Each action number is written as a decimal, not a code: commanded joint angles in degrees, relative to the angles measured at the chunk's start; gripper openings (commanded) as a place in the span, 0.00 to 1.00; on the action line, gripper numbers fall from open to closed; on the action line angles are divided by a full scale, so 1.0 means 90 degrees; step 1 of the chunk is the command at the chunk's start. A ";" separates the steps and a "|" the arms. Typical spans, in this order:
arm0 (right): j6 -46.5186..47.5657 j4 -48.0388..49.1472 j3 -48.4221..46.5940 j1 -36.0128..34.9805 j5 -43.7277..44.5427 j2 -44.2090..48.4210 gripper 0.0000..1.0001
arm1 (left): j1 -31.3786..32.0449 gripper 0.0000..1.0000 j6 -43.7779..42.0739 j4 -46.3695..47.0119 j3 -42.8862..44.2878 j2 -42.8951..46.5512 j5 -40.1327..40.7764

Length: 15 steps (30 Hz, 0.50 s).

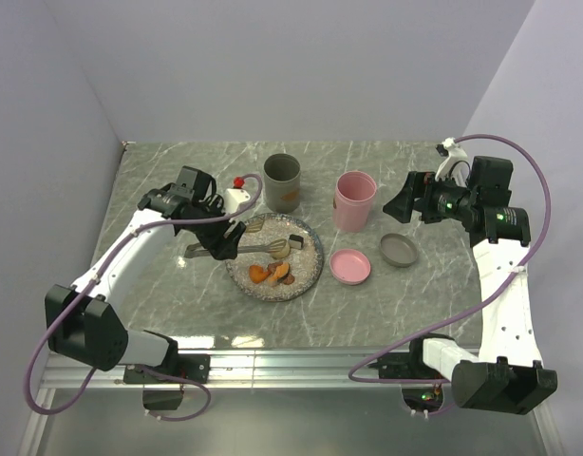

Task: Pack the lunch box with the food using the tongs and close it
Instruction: Pick up the fake food from the plate.

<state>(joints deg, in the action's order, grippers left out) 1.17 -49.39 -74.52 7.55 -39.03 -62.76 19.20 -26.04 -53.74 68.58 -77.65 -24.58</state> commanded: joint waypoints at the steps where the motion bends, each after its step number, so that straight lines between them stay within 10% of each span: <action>1: 0.0095 0.0029 0.0018 0.0050 0.0030 0.0060 1.00 | -0.0005 0.70 0.0032 0.0257 -0.0051 0.0004 0.0045; 15: 0.0153 0.0018 0.0028 0.0040 0.0078 0.0011 1.00 | 0.0279 0.71 0.0188 0.0589 -0.0276 -0.0279 0.0094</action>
<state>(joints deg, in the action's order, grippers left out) 1.54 -49.39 -74.52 7.55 -38.72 -62.87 21.26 -25.50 -51.33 66.26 -80.07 -24.03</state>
